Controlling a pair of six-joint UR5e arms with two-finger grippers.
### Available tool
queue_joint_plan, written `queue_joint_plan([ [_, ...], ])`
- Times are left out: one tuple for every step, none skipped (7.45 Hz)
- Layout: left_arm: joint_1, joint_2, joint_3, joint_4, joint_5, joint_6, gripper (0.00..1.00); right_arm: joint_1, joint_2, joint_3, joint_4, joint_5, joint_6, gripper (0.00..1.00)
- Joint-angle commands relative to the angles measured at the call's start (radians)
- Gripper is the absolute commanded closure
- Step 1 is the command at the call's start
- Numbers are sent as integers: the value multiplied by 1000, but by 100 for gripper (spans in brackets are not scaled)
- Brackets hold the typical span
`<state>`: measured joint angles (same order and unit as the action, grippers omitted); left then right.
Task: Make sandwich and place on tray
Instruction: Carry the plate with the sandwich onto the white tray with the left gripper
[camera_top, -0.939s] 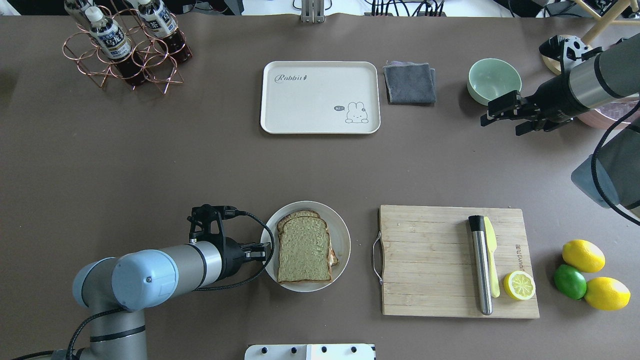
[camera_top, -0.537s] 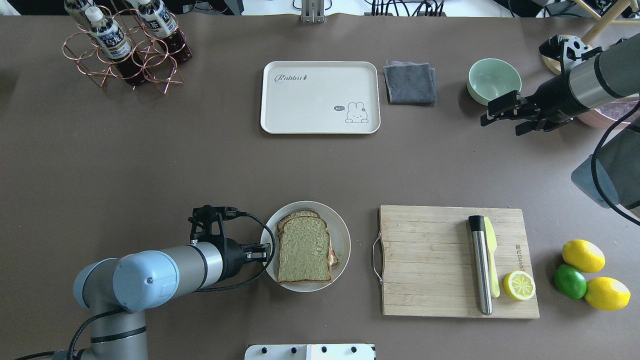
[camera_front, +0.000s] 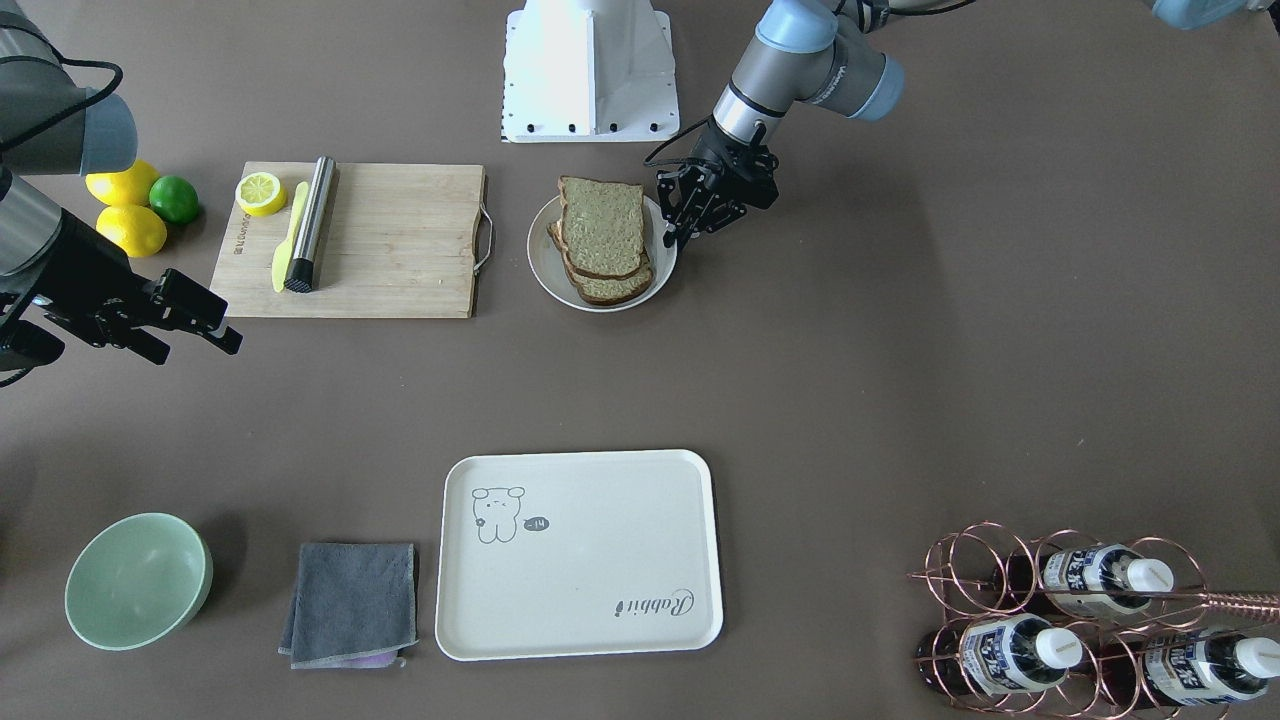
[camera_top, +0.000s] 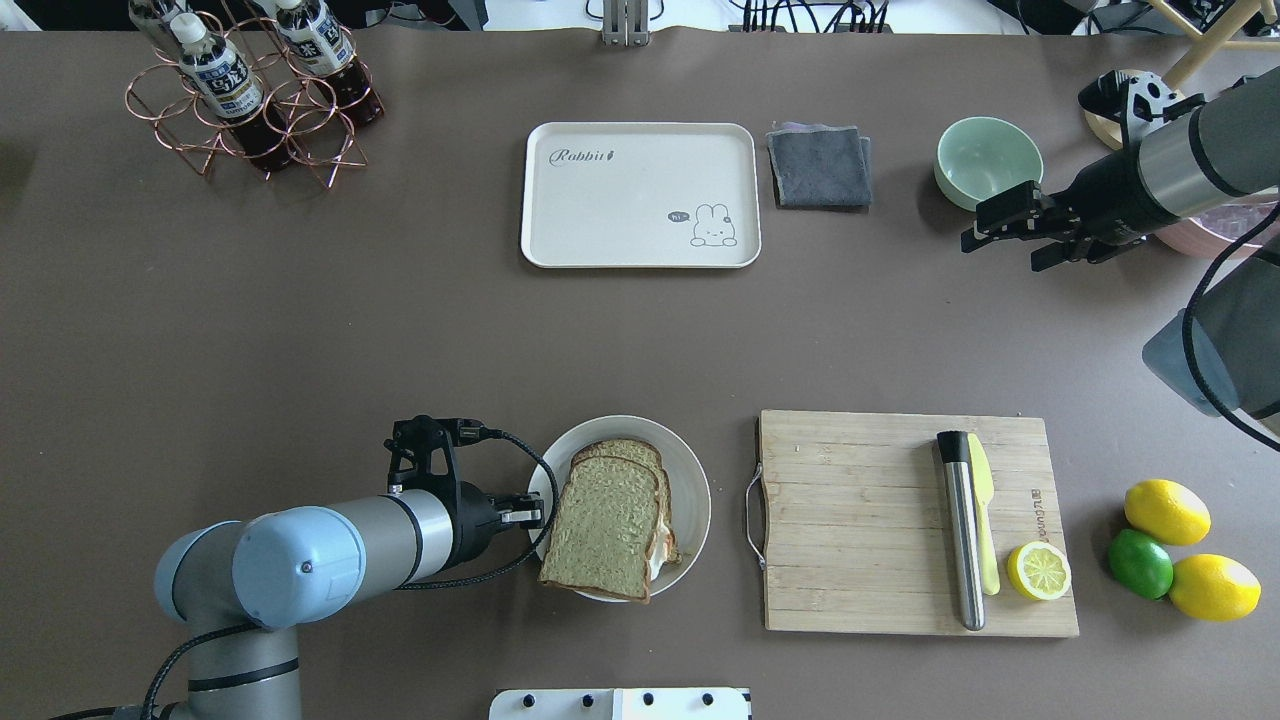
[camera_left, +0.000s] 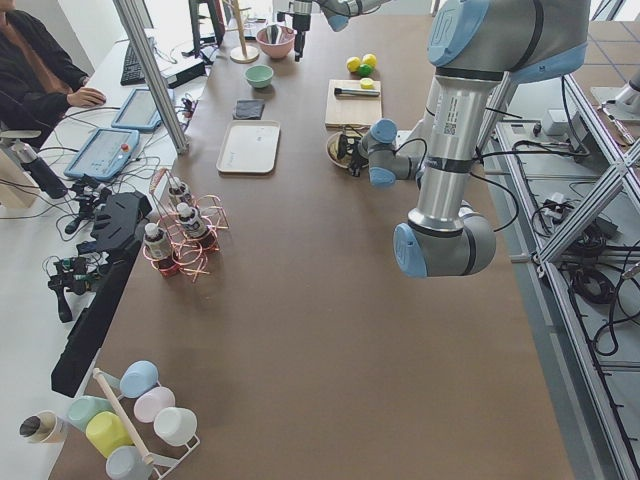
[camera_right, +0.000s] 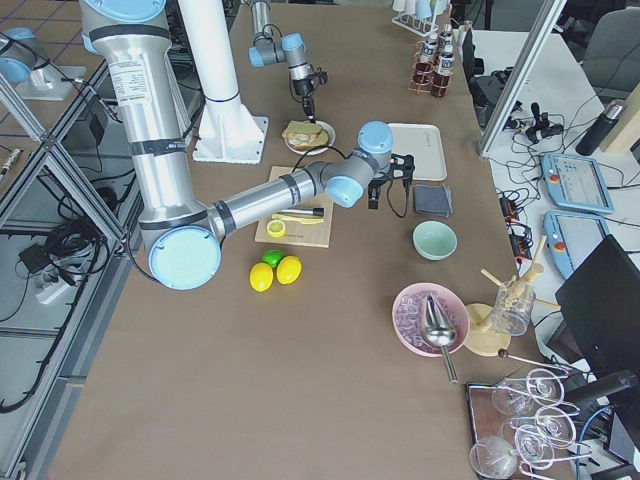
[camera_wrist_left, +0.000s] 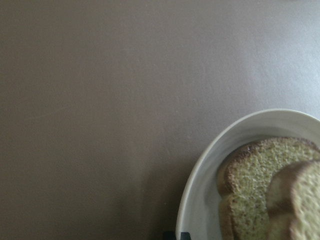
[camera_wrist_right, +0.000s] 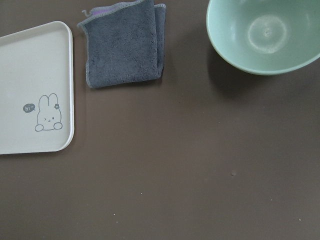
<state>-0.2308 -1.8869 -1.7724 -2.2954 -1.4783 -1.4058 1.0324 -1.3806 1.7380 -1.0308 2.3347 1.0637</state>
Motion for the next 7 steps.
queue_joint_plan([
  [1, -14, -8, 7, -4, 1, 100, 0, -2, 2, 0, 0, 5, 1],
  [-10, -14, -15, 8, -8, 1, 100, 0, -2, 3, 0, 0, 10, 1],
  [-28, -14, -28, 25, -14, 1, 100, 0, -2, 6, 2, 0, 13, 1],
  [-59, -14, -62, 72, -40, 2, 100, 0, -2, 6, 2, 0, 15, 1],
  [-123, -43, -97, 188, -122, 1, 100, 0, -2, 6, 0, -2, 15, 1],
  [-172, -107, -104, 303, -166, 1, 100, 0, 0, 5, 2, -2, 15, 1],
  [-195, -154, -101, 360, -168, -27, 100, 0, 6, 3, 0, -2, 15, 1],
])
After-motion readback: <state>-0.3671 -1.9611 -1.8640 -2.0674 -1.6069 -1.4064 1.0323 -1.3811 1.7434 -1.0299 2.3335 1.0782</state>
